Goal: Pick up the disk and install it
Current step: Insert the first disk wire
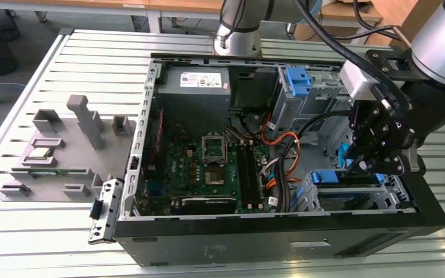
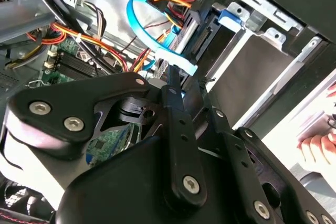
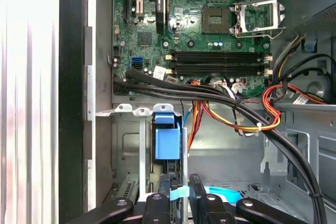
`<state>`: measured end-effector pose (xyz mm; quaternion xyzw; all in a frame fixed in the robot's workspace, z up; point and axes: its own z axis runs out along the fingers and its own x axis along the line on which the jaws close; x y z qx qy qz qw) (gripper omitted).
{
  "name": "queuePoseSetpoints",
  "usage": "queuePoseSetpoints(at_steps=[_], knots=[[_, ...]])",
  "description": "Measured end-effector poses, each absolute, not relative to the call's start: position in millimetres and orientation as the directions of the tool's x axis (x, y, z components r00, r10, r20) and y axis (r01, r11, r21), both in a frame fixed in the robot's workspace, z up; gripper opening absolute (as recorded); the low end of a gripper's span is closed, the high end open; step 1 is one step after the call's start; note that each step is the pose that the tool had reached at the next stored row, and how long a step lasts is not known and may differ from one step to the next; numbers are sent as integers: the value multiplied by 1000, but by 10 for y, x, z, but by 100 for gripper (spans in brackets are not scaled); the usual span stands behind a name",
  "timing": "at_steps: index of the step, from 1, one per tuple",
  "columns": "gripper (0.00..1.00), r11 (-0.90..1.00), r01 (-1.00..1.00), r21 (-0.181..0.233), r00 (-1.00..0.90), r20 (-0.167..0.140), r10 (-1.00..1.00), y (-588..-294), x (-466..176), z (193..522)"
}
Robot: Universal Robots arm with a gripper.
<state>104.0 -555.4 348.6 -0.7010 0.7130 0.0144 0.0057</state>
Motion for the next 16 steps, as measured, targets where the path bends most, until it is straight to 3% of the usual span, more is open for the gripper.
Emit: queuePoseSetpoints(at_steps=[16], knots=[[29,17,-1000,13,-17,-28,-999,-5553,1172,3537]])
